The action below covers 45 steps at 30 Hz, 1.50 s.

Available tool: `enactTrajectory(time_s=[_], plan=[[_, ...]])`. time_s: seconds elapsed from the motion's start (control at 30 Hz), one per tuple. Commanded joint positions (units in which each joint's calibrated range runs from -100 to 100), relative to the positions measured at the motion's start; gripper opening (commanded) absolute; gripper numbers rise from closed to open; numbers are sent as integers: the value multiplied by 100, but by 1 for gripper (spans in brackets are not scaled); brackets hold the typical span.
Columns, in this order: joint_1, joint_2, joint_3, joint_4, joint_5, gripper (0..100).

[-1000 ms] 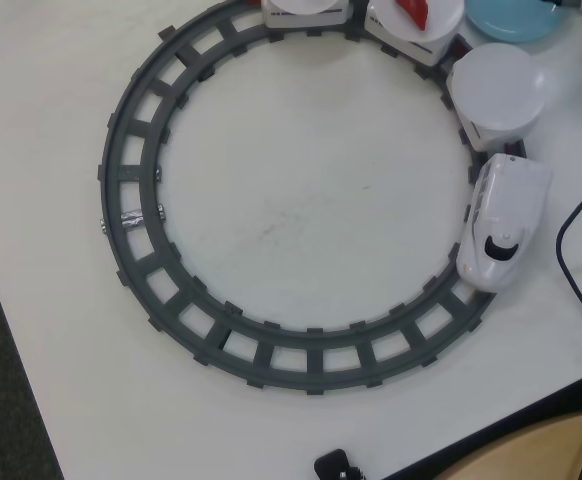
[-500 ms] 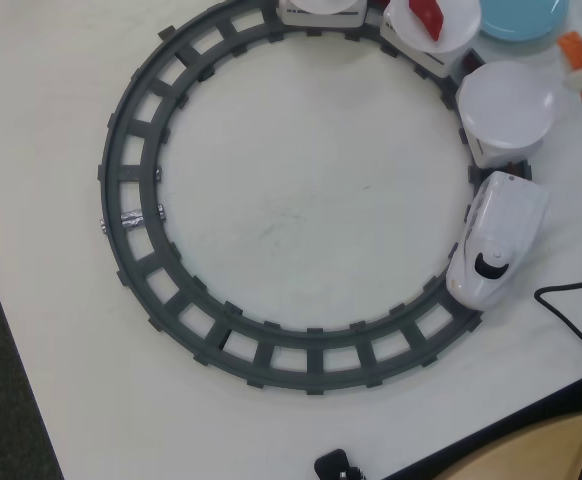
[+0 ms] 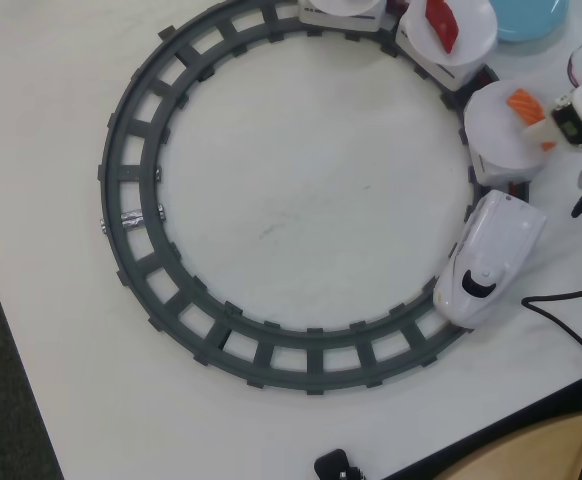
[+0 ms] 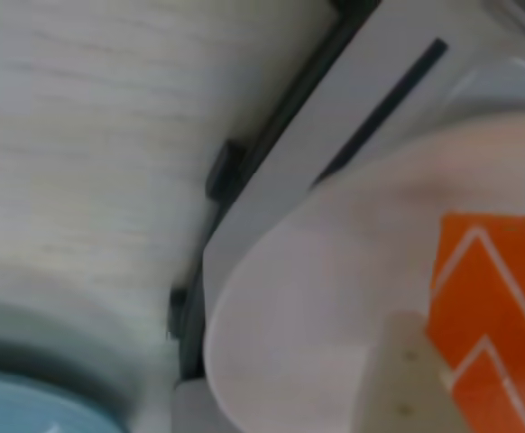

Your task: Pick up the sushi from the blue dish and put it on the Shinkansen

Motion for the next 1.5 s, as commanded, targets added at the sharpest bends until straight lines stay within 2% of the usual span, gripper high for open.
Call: enactTrajectory(time_s=[0.0, 0.37, 0.63, 0.8, 0.9, 1.0, 1.2, 1.27, 1.47], plan=[[-130, 188, -35, -58, -22, 2], [-341, 255, -8, 87, -22, 4], [-623, 238, -8, 695, -27, 28], [-491, -388, -79, 746, -138, 35], [90, -1449, -169, 489, -814, 35], [873, -2685, 118, 267, -1763, 35], [2141, -4839, 1958, 352, -3819, 35], [2370, -5449, 2649, 361, -4149, 35], [2476, -6609, 4041, 404, -4149, 35]])
